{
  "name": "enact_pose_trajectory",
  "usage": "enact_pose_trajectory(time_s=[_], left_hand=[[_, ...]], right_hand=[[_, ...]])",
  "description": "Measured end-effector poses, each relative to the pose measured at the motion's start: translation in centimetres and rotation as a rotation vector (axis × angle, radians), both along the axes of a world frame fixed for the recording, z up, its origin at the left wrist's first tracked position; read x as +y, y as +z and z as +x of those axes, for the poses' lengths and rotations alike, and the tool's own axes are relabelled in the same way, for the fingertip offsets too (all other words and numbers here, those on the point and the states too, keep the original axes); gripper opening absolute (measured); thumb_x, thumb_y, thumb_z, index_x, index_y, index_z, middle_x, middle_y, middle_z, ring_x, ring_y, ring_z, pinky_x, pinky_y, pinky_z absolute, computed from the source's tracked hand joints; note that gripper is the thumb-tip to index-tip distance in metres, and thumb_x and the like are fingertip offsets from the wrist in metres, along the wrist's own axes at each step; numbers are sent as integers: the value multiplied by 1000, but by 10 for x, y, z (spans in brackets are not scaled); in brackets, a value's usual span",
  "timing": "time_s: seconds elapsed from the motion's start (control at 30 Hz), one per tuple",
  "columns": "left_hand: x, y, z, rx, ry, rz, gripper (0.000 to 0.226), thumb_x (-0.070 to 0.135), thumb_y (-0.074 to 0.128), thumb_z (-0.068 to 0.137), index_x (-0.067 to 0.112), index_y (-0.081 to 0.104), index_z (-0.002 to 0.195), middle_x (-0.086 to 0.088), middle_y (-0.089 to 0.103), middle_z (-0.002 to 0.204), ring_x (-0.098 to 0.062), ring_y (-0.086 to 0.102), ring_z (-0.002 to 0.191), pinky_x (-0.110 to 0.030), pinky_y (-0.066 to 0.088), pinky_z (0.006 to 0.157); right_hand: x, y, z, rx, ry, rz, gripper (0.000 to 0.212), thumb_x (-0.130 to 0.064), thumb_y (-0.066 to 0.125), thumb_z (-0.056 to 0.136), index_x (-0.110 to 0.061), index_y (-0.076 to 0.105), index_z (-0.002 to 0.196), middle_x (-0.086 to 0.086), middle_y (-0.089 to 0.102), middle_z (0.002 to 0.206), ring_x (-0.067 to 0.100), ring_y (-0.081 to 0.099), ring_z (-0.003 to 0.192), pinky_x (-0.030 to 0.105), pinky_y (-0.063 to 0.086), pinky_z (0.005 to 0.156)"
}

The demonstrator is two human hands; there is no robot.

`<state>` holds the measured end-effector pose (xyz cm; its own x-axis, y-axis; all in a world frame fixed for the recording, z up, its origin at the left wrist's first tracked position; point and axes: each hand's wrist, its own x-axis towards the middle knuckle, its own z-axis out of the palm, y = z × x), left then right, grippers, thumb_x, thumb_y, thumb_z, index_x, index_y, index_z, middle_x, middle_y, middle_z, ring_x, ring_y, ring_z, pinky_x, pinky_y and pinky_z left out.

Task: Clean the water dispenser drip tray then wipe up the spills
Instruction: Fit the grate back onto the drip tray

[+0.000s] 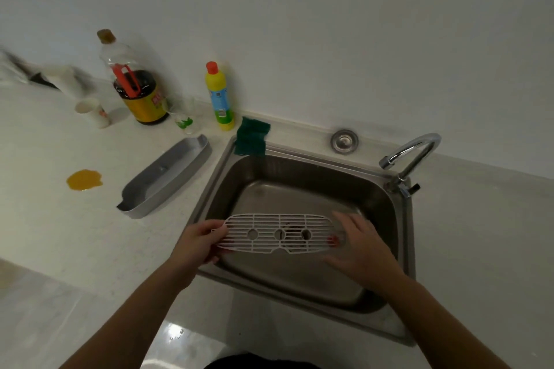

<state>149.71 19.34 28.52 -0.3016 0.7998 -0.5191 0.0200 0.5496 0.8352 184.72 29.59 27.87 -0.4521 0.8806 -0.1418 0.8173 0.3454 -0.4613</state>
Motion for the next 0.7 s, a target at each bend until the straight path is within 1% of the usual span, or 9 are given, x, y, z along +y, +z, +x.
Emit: enact_pose_trajectory(time_s=[0.07, 0.1, 0.2, 0.33, 0.4, 0.47, 0.53, 0.63, 0.7], left_hand=[[-3, 7, -7, -106, -32, 29, 23, 30, 56, 105, 28, 79, 109, -14, 79, 100, -30, 70, 81, -24, 50, 56], [-4, 10, -11, -139, -41, 41, 24, 31, 55, 105, 28, 79, 110, -14, 79, 101, -27, 69, 80, -23, 50, 56], [-3, 19, -26, -223, -30, 75, 25, 31, 56, 104, 25, 79, 111, -12, 78, 98, -19, 69, 77, -21, 49, 56], [-1, 22, -49, -270, -11, 146, 31, 43, 57, 101, 24, 75, 117, -12, 78, 105, -26, 74, 85, -24, 54, 60], [1, 16, -67, -139, 107, 181, 31, 50, 61, 98, 30, 71, 118, -7, 79, 105, -28, 77, 92, -29, 60, 67], [1, 4, -92, 124, 353, 195, 33, 46, 71, 93, 28, 64, 120, -4, 75, 105, -27, 76, 95, -34, 62, 72], [-2, -11, -122, 418, 541, 154, 54, 43, 81, 86, 28, 55, 130, -2, 67, 121, -25, 69, 104, -42, 61, 83], [-2, -39, -165, 679, 531, -81, 103, 45, 93, 72, 16, 36, 153, -20, 44, 152, -41, 50, 133, -61, 50, 104], [2, -56, -183, 668, 438, -195, 112, 43, 95, 70, 10, 32, 158, -25, 42, 156, -47, 43, 141, -66, 43, 111]], right_hand=[[8, 11, -15, -53, 142, 94, 112, -86, 57, 70, -33, 19, 161, -3, 34, 161, 20, 33, 144, 45, 33, 119], [13, 16, -22, -78, 187, 122, 114, -90, 53, 70, -33, 17, 162, -2, 37, 160, 20, 36, 143, 46, 35, 118], [25, 30, -38, -197, 284, 163, 115, -99, 40, 70, -33, 18, 161, -4, 47, 147, 14, 52, 122, 37, 49, 103], [29, 34, -59, -162, 270, 177, 112, -103, 38, 66, -32, 36, 152, -7, 54, 138, 11, 58, 112, 35, 56, 94], [28, 33, -67, -87, 194, 135, 109, -103, 42, 66, -31, 40, 148, -7, 55, 134, 8, 58, 108, 35, 57, 93], [26, 29, -73, -37, 114, 94, 105, -101, 46, 66, -32, 41, 145, -8, 55, 132, 6, 58, 107, 34, 57, 92], [23, 26, -75, -8, 36, 41, 102, -100, 49, 65, -35, 40, 143, -11, 54, 132, 4, 56, 106, 29, 55, 89], [20, 24, -77, 21, -65, -35, 101, -100, 52, 62, -40, 39, 142, -19, 47, 127, 0, 54, 105, 22, 46, 85], [18, 23, -76, 35, -136, -60, 102, -99, 56, 60, -40, 40, 142, -22, 45, 124, 0, 54, 105, 22, 46, 84]])
